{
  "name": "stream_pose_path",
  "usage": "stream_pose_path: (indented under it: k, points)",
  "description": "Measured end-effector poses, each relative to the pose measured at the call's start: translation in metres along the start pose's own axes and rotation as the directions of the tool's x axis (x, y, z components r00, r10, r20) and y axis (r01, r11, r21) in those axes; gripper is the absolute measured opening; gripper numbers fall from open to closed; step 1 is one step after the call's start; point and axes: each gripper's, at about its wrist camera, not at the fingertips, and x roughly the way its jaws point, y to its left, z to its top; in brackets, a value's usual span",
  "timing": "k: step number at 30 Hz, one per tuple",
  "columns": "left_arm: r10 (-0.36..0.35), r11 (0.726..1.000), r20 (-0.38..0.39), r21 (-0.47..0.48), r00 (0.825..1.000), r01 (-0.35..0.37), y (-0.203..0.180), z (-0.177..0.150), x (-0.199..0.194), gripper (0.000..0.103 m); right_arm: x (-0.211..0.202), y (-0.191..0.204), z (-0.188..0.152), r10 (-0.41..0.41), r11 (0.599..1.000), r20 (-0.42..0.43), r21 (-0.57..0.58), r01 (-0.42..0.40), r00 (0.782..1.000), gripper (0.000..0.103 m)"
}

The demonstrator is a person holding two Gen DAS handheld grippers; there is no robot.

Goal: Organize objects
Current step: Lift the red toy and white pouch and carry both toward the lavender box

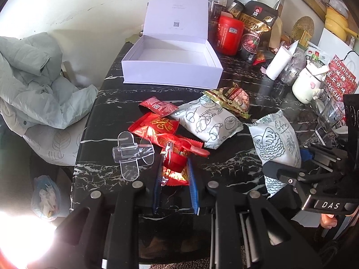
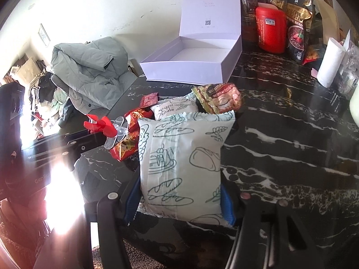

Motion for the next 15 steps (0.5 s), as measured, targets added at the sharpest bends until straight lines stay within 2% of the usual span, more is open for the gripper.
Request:
stream_pose_path:
  k: [15]
  points:
    - [-0.025,0.999,-0.004,0.026,1.000,0.025,-0.006,0.033,0.015,0.020,0.002,-0.006,0.033,0.012,0.998,0.012,-0.056,-0.011,1.000,0.061]
